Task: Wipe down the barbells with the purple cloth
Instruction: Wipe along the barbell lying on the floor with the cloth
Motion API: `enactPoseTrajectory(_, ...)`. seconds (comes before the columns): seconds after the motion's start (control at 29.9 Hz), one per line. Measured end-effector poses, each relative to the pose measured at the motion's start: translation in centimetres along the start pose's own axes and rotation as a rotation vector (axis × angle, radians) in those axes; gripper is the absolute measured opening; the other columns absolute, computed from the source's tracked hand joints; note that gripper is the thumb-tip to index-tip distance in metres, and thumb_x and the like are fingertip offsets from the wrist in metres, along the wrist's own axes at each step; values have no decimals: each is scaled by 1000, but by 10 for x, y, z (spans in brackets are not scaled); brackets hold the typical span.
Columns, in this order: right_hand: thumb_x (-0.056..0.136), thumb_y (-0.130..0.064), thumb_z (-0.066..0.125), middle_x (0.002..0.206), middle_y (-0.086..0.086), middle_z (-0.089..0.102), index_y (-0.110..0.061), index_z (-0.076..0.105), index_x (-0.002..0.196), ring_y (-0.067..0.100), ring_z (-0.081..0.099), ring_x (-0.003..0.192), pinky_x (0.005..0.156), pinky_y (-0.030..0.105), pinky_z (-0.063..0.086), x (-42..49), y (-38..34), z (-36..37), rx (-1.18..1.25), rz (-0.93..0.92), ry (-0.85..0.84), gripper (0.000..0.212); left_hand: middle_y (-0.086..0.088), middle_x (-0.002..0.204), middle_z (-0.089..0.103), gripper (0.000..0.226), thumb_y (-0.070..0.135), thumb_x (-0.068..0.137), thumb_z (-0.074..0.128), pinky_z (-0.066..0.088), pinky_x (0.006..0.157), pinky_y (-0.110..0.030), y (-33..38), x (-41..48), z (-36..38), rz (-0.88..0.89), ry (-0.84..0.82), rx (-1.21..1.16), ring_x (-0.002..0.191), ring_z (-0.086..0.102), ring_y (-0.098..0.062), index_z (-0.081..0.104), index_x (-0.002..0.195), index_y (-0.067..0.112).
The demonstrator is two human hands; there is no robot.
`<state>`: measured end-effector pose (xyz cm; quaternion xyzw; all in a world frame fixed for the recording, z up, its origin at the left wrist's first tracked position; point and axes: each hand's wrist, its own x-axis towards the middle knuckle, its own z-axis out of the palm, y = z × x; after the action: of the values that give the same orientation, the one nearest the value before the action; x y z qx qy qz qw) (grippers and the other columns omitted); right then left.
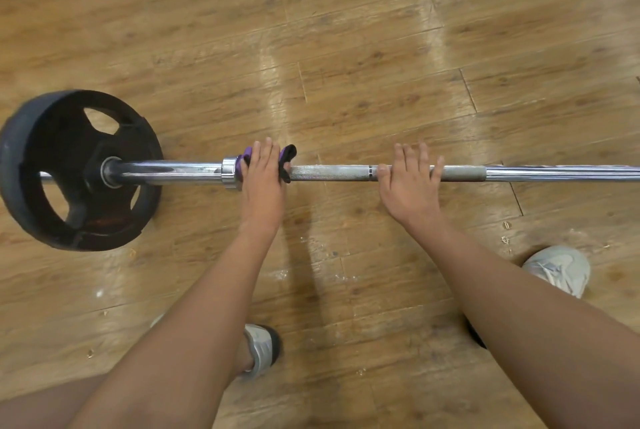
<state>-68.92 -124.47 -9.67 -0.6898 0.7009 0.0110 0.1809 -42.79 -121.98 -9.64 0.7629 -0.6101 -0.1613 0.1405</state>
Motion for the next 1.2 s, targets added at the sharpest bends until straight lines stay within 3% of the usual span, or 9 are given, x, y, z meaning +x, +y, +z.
enactPoseTrajectory(0.3, 106, -48, 18, 165, 8, 25, -10, 24, 159, 31, 5, 155, 121, 56, -7, -31, 4, 10, 30, -6, 46, 65, -1, 166, 23, 48, 23, 110, 40, 6, 125, -45, -3, -65, 6, -73, 43, -144, 155, 9, -16, 34, 156, 12)
enactPoseTrajectory(0.5, 107, -46, 21, 166, 8, 23, -10, 22, 159, 31, 4, 155, 122, 56, -8, -52, 7, 17, 41, 3, 47, 63, 0, 165, 25, 49, 25, 110, 38, -1, 123, -39, -5, -68, 2, -38, 10, -41, 155, 12, -18, 33, 157, 14)
enactPoseTrajectory(0.64, 103, -51, 13, 164, 8, 26, -10, 25, 158, 32, 7, 155, 122, 56, -8, -66, 8, 22, 51, 2, 70, 70, 3, 164, 28, 52, 21, 107, 48, 2, 126, -46, -5, -72, 0, 22, -14, 135, 154, 18, -17, 33, 157, 18)
enactPoseTrajectory(0.84, 102, -52, 13, 162, 10, 30, -9, 29, 157, 33, 10, 154, 122, 57, -6, -84, 9, 27, 71, -3, 108, 71, 3, 162, 31, 53, 38, 105, 34, 7, 124, -46, -13, -93, -6, 30, -32, 69, 153, 22, -18, 38, 154, 17)
enactPoseTrajectory(1.0, 105, -49, 17, 162, 11, 30, -9, 28, 157, 33, 11, 154, 122, 57, -7, -95, 12, 33, 51, -1, 109, 67, 2, 162, 29, 54, 14, 104, 53, 9, 124, -47, -13, -109, 6, -13, -4, -12, 152, 12, -12, 37, 155, 15)
enactPoseTrajectory(1.2, 105, -50, 16, 163, 11, 27, -9, 24, 158, 33, 8, 154, 122, 56, -9, -101, 14, 38, 58, -5, 109, 68, -6, 161, 33, 57, 6, 100, 58, 20, 123, -51, -31, -113, -7, 183, -77, 41, 150, 16, -17, 37, 153, 7)
